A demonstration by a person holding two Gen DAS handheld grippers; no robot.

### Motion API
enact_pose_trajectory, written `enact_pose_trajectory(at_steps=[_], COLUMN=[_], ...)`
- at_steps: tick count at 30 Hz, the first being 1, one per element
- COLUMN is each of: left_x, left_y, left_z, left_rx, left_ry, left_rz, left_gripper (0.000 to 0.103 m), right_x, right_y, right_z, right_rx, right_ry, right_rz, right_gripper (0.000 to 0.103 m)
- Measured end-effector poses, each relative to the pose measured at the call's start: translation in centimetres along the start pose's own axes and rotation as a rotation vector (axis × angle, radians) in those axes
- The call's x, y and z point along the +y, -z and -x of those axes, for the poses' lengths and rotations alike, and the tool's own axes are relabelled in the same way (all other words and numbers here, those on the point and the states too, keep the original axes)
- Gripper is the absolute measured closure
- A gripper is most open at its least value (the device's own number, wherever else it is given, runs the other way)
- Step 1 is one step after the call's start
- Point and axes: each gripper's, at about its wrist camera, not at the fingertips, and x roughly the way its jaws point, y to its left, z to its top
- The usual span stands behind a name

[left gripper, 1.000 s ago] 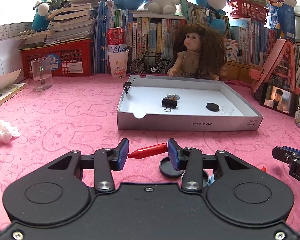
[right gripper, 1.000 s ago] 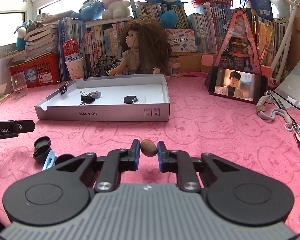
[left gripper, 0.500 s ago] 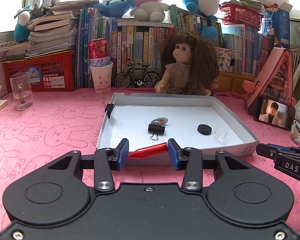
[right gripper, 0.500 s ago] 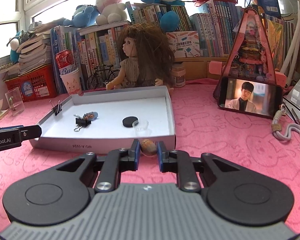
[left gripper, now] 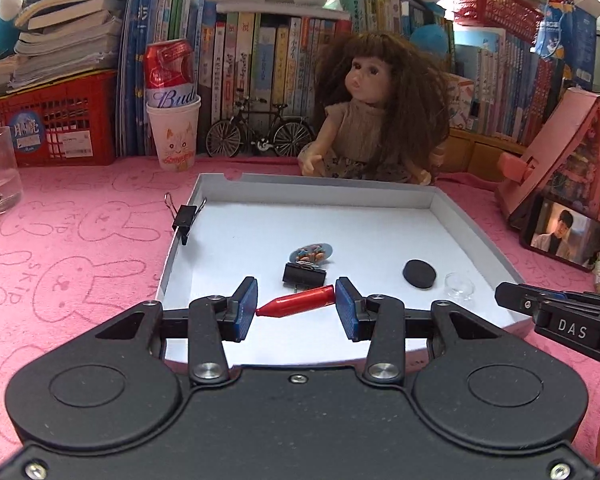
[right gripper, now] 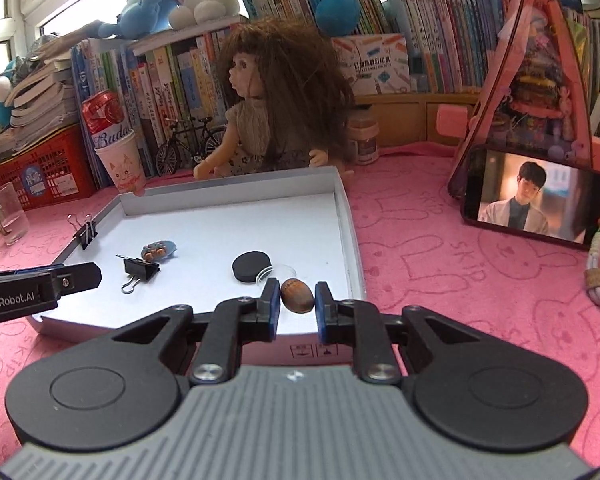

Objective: Organize rigid objects
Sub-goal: 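Carry the red crayon and brown nut over the white tray with both tools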

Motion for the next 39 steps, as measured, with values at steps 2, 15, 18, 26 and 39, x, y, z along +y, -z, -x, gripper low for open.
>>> enact_pose_trajectory(at_steps=[2,15,18,26,39], left_x=[0.1,-0.2,-0.2,-0.5,-0.5], left_y=[-0.1,0.5,0.6,0.9,1.0], left_z=[-0.9,-3.7,-3.9,-4.4,-4.3], left_rx=[0.007,0.041,0.048,0.054,0.054], left_ry=[-0.010,-0.040,-0.044,-0.054,-0.048], left_rz=[0.003,-0.013,-0.016,-0.033,-0.030], left_gripper=[0.063,0.063,0.063,0.063,0.062], right_x=[-0.1,0.1,0.1,0.4,0.6], right_y=[-0.1,-0.1,-0.1,0.0,0.0], right_z=[-0.7,-2.3,-2.4,-2.9,-3.2], right_rx=[0.014,0.038,0.038,0.044,0.055], right_ry=[0.006,0.011,0.010,0.015,0.023], right_rz=[-0.007,-0.011,-0.010,0.007,0.022], right_gripper=[0.080,0.081,0.081,0.081,0.076])
